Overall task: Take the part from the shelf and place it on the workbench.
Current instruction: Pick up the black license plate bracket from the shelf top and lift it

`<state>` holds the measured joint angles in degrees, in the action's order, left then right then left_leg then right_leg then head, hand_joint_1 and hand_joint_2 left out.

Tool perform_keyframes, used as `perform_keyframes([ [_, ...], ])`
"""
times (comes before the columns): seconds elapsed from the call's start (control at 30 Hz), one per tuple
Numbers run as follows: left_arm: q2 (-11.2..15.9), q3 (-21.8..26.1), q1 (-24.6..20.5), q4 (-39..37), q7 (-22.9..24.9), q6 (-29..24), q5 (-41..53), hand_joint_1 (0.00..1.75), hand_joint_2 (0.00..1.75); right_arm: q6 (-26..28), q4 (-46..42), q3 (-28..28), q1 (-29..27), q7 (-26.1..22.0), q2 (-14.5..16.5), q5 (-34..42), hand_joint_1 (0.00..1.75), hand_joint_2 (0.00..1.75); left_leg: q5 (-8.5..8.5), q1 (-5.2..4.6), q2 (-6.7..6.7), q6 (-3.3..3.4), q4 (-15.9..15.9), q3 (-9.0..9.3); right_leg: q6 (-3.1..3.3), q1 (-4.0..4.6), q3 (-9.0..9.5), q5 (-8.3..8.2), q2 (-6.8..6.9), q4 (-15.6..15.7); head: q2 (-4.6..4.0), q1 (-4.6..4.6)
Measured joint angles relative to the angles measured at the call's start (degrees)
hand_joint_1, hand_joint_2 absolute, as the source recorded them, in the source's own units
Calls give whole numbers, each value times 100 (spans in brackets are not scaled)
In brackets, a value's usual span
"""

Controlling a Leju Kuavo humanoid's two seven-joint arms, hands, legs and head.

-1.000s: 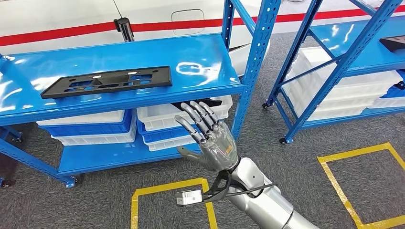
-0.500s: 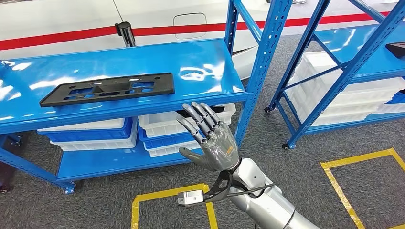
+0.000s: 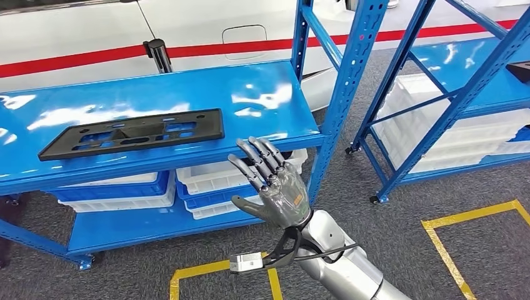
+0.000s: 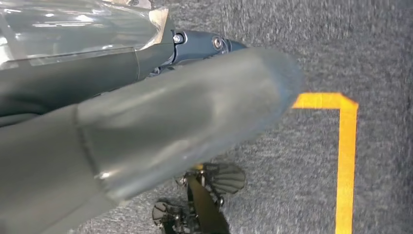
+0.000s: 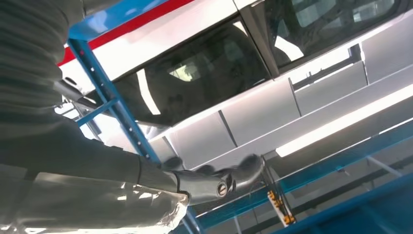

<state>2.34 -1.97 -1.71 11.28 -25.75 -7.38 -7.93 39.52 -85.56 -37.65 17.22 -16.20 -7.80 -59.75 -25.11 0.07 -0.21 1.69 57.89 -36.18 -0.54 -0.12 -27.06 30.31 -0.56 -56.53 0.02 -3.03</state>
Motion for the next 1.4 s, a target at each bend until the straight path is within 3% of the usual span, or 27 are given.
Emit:
perform_keyframes([
  [0.07, 1, 0, 0, 1, 2, -1, -3, 0, 0, 0, -15, 4, -3, 0, 8, 1, 0, 175, 40, 18, 0, 80, -71, 154, -69, 19, 15, 21, 7, -193, -1, -5],
  [0.1, 0, 0, -3, 2, 3, -1, -3, 0, 0, 0, -22, 7, 2, 0, 9, 1, 0, 175, 46, 28, 4, 118, -89, 239, -82, 17, -91, 70, 9, -415, -1, -7],
  [0.2, -2, 2, -14, 2, 2, -7, -4, 0, 0, 0, -29, 11, -14, 5, 7, -7, 0, 175, -26, 41, 1, 189, -106, 354, -78, -12, -831, 431, 13, -1500, 0, -16],
  [0.23, -5, 2, -14, 2, 2, -11, -5, 0, 0, 0, -29, 10, -26, 10, 5, -15, 0, 175, -62, 42, -6, 196, -106, 381, -84, -25, -1060, 579, 13, -1741, 0, -17],
  [0.3, -10, 2, -10, 2, 2, -17, -9, 0, 0, 0, -29, 10, -37, 18, 4, -29, 0, 175, -108, 44, -18, 191, -106, 419, -91, -41, -1275, 747, 14, -1906, 0, -16],
  [0.73, -12, 2, -10, 2, 2, -19, -9, 0, 0, 0, -29, 10, -37, 20, 4, -32, 0, 175, -117, 44, -21, 189, -106, 428, -100, -46, -1295, 759, 14, -1899, 0, -16],
  [0.87, -20, 1, -9, 2, 2, -19, -9, 0, 0, 0, -29, 10, -37, 29, 4, -45, 0, 175, -159, 47, -31, 174, -106, 481, -151, -64, -1305, 726, 15, -1746, 0, -20],
  [0.93, -30, 1, -9, 2, 2, -20, -9, 0, 0, -2, -29, 9, -37, 49, 3, -60, 0, 175, -248, 52, -42, 138, -106, 590, -272, -89, -1177, 344, 29, -1172, -1, -22],
  [1.0, -32, 1, -17, 3, 2, -34, -9, 0, 0, -5, -28, 3, -38, 86, 4, -65, 0, 175, -461, 21, -39, 52, -102, 733, -285, -136, -974, -176, 87, -414, -1, -16],
  [1.03, -31, -1, -24, 4, 1, -41, -8, 0, 0, -7, -30, 0, -38, 101, 6, -60, 0, 131, -549, 12, -26, -5, -77, 792, -236, -169, -895, -358, 108, -246, -1, -9],
  [1.07, -31, -2, -35, 4, 1, -49, -6, 0, 0, -8, -33, -3, -35, 115, 16, -45, 0, 87, -653, 10, -13, -71, 167, 739, -134, -196, -806, -424, 126, -172, 0, 2],
  [1.13, -37, -11, -34, 4, 3, -53, -3, 0, 0, -6, -42, -6, -49, 122, 40, -17, 0, 0, -950, 85, 6, -197, 886, 234, -36, -244, -588, -374, 106, -189, 0, 18],
  [1.17, -52, -19, -31, 2, 5, -54, -3, 0, 0, -4, -59, -6, -65, 97, 51, -9, 0, 0, -869, 134, 61, -246, 968, 7, -59, -255, -419, -215, 94, -191, 0, 36],
  [1.2, -68, -25, -27, 2, 1, -69, -3, 0, 0, -2, -93, -2, -84, 59, 55, -22, 0, 0, -727, 163, 105, -233, 833, -88, -156, -247, -244, -80, 87, -175, 0, 36],
  [1.23, -86, -30, -33, 4, -15, -105, -2, 0, 0, -1, -133, 6, -99, 20, 56, -38, 0, 0, -435, 177, 138, -189, 492, 16, -264, -248, -121, 26, 85, -206, 0, 26],
  [1.27, -106, -33, -41, 5, -36, -161, -2, 0, 0, 0, -175, 19, -122, -14, 56, -59, 0, 0, -247, 140, 144, -96, 285, 146, -306, -210, -333, 221, 90, -636, 0, 10],
  [1.3, -117, -33, -49, 9, -57, -229, -1, 0, 0, 1, -216, 47, -154, -48, 57, -87, 0, 0, -270, 44, 52, 25, 251, 271, -280, -113, -596, 204, 82, -828, 0, -20],
  [1.33, -134, -33, -53, 11, -70, -282, -1, 0, 0, 2, -245, 79, -187, -77, 58, -109, 0, 0, -333, -43, -42, 110, 212, 377, -190, -13, -858, 88, 40, -903, 0, -34],
  [1.37, -168, -34, -57, 11, -72, -316, -1, 0, 0, 2, -272, 113, -228, -107, 59, -130, 0, 0, -402, -132, -140, 176, 185, 476, -47, 105, -1093, -41, -51, -933, 0, -7],
  [1.4, -194, -34, -64, 11, -68, -332, -1, 0, 0, 2, -297, 147, -257, -137, 61, -153, 0, 0, -454, -177, -231, 203, 169, 544, 84, 217, -1044, -270, -149, -539, 0, 24],
])
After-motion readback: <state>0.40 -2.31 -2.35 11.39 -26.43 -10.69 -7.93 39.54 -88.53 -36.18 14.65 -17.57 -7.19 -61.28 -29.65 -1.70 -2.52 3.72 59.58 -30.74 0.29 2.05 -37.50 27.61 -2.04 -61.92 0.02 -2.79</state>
